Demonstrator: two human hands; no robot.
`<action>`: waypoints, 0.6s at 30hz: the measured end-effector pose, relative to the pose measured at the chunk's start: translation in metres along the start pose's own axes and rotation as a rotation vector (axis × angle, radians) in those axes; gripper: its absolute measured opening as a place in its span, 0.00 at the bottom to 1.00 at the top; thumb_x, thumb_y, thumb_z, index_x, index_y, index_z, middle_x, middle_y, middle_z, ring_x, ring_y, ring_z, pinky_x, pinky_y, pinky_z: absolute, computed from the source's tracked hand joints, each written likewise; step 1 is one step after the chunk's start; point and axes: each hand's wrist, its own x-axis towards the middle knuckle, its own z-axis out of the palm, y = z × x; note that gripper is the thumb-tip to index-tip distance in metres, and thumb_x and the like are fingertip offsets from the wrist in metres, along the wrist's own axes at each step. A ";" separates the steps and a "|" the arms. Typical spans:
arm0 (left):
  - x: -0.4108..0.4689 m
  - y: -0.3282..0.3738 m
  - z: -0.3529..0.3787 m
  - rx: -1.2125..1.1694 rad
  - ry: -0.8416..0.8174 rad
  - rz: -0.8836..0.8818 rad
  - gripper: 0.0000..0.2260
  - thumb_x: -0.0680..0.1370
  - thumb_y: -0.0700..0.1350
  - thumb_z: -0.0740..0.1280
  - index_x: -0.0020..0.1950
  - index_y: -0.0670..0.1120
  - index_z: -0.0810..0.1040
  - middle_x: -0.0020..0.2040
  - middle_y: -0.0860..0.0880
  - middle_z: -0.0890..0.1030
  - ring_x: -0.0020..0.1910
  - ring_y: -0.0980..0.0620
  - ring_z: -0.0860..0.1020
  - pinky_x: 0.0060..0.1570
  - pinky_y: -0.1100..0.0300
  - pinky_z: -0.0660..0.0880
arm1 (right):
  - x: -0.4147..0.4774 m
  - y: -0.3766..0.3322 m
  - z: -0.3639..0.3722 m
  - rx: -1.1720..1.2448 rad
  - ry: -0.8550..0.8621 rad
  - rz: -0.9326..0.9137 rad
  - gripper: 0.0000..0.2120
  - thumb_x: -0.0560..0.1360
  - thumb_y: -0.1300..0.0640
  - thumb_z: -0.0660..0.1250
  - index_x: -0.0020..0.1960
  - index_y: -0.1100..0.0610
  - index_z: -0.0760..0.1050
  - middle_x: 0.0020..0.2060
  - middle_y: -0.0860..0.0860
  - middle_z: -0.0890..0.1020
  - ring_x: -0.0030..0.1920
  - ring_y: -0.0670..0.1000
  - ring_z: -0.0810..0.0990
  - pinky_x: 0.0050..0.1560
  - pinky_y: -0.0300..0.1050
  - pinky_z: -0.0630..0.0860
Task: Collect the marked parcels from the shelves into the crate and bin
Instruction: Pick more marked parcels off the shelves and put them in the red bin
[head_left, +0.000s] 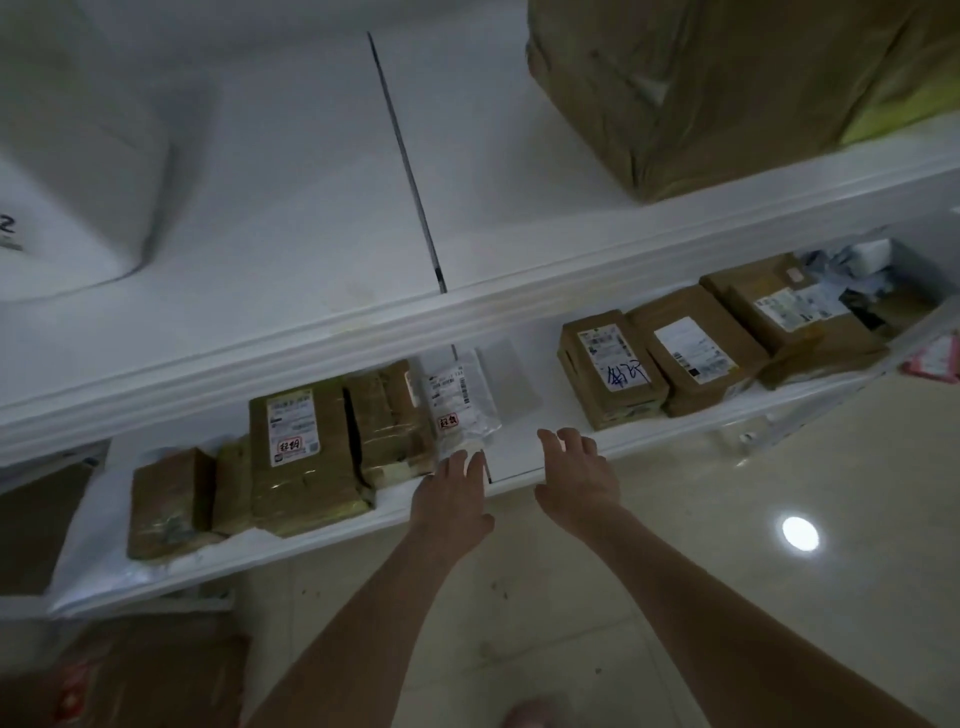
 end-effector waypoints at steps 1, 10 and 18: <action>0.011 -0.003 0.006 -0.006 0.015 -0.012 0.34 0.77 0.53 0.64 0.77 0.45 0.51 0.77 0.45 0.54 0.71 0.45 0.64 0.62 0.53 0.69 | 0.013 0.001 0.006 0.012 -0.004 -0.002 0.32 0.77 0.55 0.65 0.76 0.54 0.53 0.72 0.55 0.61 0.70 0.56 0.63 0.66 0.51 0.67; 0.084 -0.048 0.058 -0.096 0.109 -0.201 0.34 0.76 0.45 0.64 0.78 0.46 0.50 0.76 0.45 0.55 0.72 0.44 0.62 0.61 0.51 0.70 | 0.120 -0.008 0.064 0.382 -0.086 0.056 0.37 0.74 0.50 0.70 0.75 0.58 0.56 0.69 0.59 0.66 0.68 0.59 0.67 0.65 0.53 0.68; 0.103 -0.066 0.094 -0.217 0.216 -0.221 0.32 0.75 0.44 0.64 0.77 0.46 0.54 0.75 0.46 0.57 0.70 0.44 0.65 0.61 0.53 0.70 | 0.188 -0.026 0.080 0.804 -0.109 0.135 0.38 0.73 0.50 0.71 0.75 0.61 0.56 0.71 0.59 0.69 0.66 0.57 0.73 0.59 0.42 0.73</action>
